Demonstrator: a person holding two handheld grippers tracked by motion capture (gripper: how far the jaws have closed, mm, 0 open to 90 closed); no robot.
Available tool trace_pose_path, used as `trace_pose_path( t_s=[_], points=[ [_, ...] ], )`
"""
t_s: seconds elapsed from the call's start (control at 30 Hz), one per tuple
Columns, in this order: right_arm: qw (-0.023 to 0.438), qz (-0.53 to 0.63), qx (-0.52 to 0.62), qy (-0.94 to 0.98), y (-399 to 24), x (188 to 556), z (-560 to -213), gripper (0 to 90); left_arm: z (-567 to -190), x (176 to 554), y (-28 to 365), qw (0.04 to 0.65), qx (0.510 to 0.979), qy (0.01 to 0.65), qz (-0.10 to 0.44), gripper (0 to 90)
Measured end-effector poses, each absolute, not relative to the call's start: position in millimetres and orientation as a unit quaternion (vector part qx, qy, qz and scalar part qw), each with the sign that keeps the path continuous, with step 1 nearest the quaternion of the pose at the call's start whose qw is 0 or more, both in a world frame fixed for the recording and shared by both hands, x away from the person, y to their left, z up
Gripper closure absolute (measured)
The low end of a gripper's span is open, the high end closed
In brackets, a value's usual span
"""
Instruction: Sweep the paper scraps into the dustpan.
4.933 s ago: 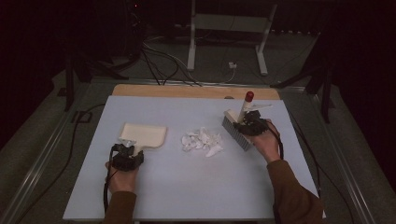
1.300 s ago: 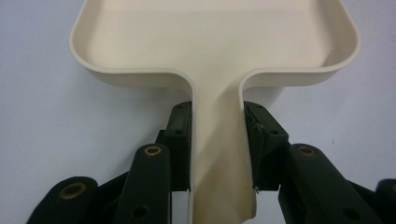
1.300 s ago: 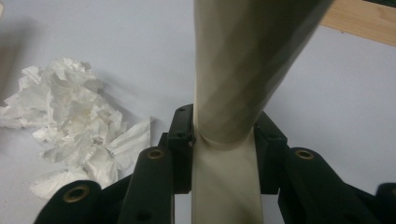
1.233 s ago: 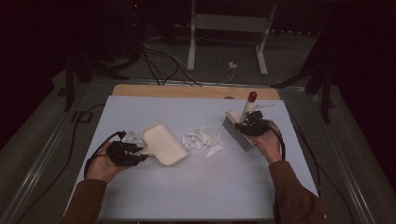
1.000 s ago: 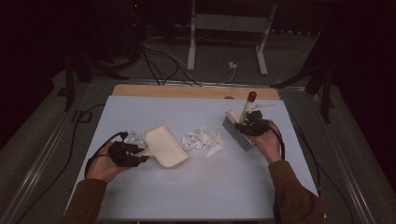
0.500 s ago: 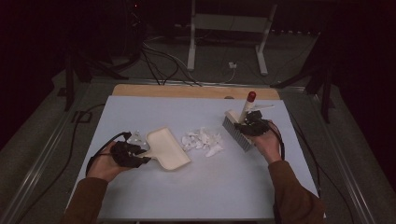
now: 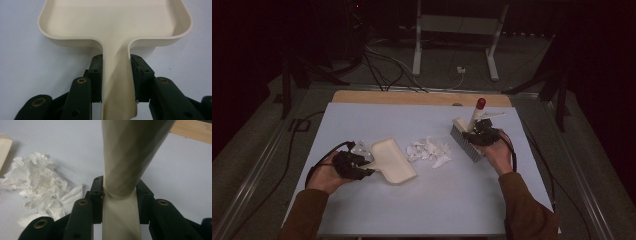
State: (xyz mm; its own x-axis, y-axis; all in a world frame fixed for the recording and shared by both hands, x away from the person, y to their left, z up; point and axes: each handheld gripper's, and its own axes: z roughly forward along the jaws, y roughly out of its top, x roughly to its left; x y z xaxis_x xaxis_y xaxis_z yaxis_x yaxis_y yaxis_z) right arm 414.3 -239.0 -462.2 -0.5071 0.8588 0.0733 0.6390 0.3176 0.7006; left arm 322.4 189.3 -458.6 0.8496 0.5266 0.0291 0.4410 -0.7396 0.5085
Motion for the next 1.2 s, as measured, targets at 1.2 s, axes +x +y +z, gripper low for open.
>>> trace_pose_path(
  t_s=[1.2],
  points=[
    [0.176, 0.326, 0.483, 0.793, -197.3, 400.0, -461.1, 66.3, -465.3, 332.3, 172.6, 0.224, 0.938, 0.253, 0.074, 66.6]
  ],
)
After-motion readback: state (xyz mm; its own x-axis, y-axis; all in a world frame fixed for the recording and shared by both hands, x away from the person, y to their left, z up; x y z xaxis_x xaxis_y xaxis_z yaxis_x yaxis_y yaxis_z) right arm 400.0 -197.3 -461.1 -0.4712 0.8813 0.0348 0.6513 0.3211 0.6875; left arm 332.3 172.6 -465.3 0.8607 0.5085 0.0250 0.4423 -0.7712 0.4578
